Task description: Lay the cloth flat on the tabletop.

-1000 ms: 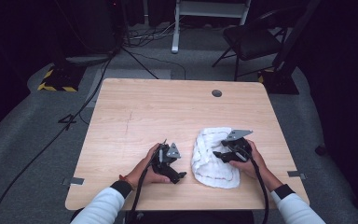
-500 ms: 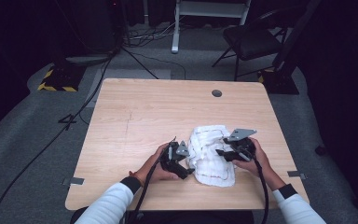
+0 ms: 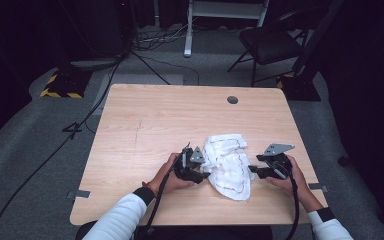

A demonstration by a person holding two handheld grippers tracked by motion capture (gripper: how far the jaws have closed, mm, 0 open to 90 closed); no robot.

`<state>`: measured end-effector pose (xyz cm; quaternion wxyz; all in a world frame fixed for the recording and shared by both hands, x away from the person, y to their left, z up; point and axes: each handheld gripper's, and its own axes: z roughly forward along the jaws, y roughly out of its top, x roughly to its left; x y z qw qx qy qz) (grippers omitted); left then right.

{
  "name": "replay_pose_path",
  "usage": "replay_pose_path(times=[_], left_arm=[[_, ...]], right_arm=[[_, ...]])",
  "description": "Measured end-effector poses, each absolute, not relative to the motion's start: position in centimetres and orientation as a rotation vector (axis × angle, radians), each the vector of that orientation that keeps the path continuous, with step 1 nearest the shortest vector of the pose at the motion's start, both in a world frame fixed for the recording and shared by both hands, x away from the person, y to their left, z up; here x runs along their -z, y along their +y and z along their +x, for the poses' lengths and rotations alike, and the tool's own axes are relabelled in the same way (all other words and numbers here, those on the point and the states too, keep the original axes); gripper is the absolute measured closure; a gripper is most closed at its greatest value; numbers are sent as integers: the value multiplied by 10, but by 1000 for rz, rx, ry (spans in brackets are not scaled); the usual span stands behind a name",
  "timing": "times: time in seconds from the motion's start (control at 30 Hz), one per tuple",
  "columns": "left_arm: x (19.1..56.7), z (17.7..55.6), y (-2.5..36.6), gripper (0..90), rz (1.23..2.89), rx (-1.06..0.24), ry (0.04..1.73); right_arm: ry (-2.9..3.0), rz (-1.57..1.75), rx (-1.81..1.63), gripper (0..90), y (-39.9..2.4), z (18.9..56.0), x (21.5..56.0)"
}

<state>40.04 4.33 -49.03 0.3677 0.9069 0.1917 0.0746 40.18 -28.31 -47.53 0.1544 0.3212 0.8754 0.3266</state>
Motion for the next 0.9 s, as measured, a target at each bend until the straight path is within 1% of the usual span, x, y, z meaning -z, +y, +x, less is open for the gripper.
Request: replay_pose_path(times=[0.07,0.17,0.2,0.27,0.4,0.47,0.5,0.57,0.77,0.9], left_arm=[[490,402,48,572,2315,-189,504],[488,407,58,703,2301,-221,514],[488,408,61,736,2306,-230,517],[487,411,67,775,2311,-236,526],[483,415,80,793,2309,-262,535],[482,416,84,793,2305,-264,547],[482,420,96,793,2294,-268,582],[481,422,104,793,2295,-274,605],[482,426,130,789,2308,-291,664],[482,427,138,788,2310,-286,680]], right_arm=[[2514,886,-925,456,-277,400,478],[2536,858,-893,498,-269,398,482],[2547,845,-870,525,-266,398,484],[2549,845,-869,544,-264,397,484],[2557,854,-863,649,-265,397,483],[2547,854,-847,654,-265,397,483],[2524,869,-820,672,-268,398,483],[2502,895,-802,682,-272,400,483],[2416,994,-733,692,-289,409,482],[2386,1037,-710,690,-294,413,482]])
